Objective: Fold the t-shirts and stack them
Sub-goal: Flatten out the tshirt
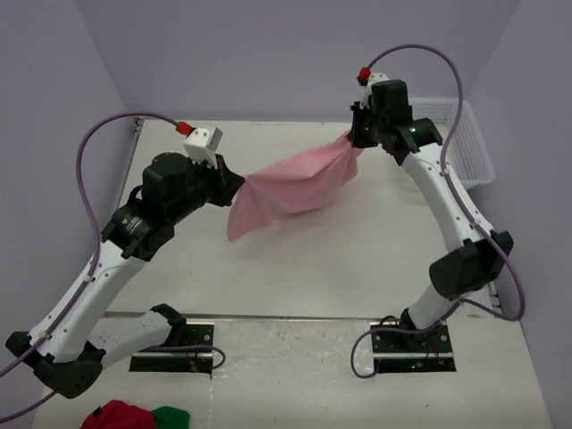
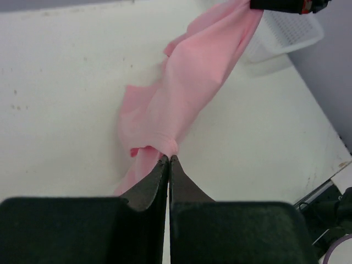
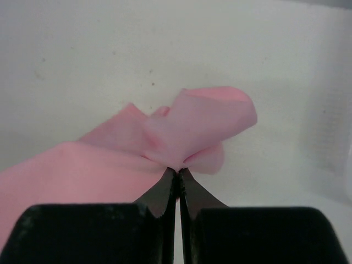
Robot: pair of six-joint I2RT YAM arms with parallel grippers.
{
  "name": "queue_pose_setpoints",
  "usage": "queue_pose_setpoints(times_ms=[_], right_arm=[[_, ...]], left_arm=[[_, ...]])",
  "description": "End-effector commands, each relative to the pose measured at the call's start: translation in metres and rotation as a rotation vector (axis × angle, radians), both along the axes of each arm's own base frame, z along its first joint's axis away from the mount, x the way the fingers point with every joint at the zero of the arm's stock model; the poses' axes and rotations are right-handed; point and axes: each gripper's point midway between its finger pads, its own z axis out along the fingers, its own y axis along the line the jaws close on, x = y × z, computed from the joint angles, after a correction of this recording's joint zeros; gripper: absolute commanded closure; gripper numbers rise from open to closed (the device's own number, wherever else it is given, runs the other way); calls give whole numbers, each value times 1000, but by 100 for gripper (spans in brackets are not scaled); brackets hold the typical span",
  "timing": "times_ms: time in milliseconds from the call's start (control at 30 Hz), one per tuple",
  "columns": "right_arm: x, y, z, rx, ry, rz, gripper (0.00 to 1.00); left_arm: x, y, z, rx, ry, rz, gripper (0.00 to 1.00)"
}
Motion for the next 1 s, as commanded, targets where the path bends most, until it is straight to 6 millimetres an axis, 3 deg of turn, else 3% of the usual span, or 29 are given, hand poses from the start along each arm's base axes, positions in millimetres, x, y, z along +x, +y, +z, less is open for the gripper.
queue_pose_setpoints(times_ms=[0,33,133,233,433,533,600,700,733,800,833,967], right_arm=[[-42,-10,91,14,-178,4,100],[-59,-13,115,27,-220,17,100],[-94,-12,150,37,-283,56,100],[-126,-13,171,26,-327,73,100],[-192,-18,195,85,-374,82,100],[-208,-20,190,117,-353,80,100],[-214,-20,182,130,-330,79,100],[-206,-17,162,95,-284,64,100],[-201,-18,155,74,-269,50,100],[-189,-10,133,34,-215,46,100],[-185,-8,124,20,-200,43,100],[-161,4,78,-61,-111,25,100]], left_arm=[[-20,5,62,-26,-173,-83,100],[-23,6,70,-34,-193,-93,100],[-42,9,110,-74,-296,-150,100],[-63,14,139,-102,-382,-197,100],[-114,30,180,-139,-549,-298,100],[-118,39,181,-146,-551,-261,100],[-110,39,167,-124,-499,-235,100],[-81,39,126,-74,-378,-139,100],[-61,41,101,-40,-302,-61,100],[-44,45,71,-1,-205,23,100],[-30,44,45,34,-128,71,100],[-4,49,-18,139,49,204,100]])
